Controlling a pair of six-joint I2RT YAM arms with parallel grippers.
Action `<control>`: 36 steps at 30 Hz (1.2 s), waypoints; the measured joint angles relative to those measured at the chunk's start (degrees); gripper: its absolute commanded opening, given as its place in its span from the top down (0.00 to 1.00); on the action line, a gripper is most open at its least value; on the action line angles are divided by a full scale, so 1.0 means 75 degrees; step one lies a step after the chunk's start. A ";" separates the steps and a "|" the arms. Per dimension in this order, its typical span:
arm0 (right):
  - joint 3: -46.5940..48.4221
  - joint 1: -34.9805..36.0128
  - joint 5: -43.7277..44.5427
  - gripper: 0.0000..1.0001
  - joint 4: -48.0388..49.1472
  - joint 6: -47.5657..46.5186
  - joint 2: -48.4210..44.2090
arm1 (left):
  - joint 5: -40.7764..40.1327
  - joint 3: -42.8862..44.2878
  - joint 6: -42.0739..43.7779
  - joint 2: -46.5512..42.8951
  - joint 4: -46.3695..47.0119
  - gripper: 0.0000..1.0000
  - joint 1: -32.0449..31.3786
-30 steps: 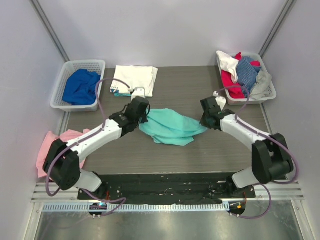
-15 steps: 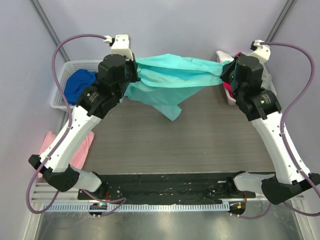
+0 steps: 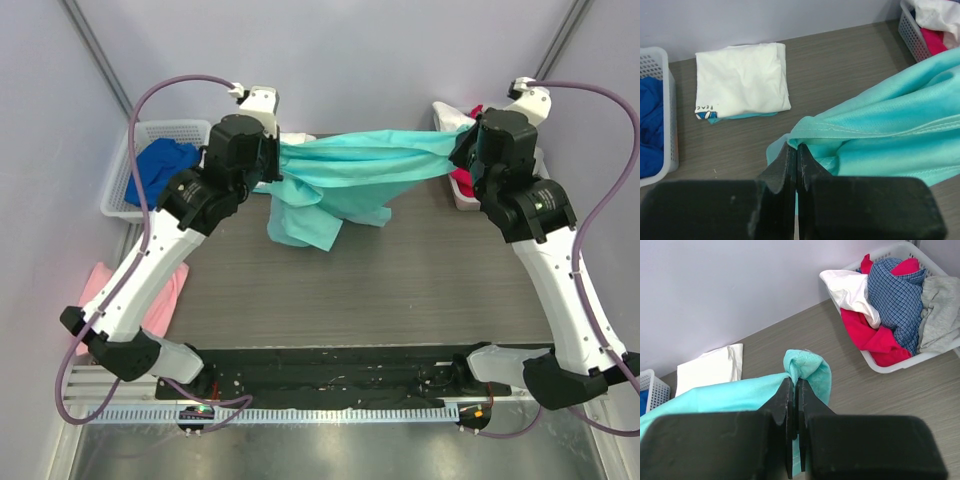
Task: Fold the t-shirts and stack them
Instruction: Flatten the tshirt out
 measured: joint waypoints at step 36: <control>0.1131 0.0044 -0.0516 0.99 -0.1475 -0.0082 -0.1524 | 0.3742 0.0143 -0.0842 -0.2355 -0.2192 1.00 -0.0012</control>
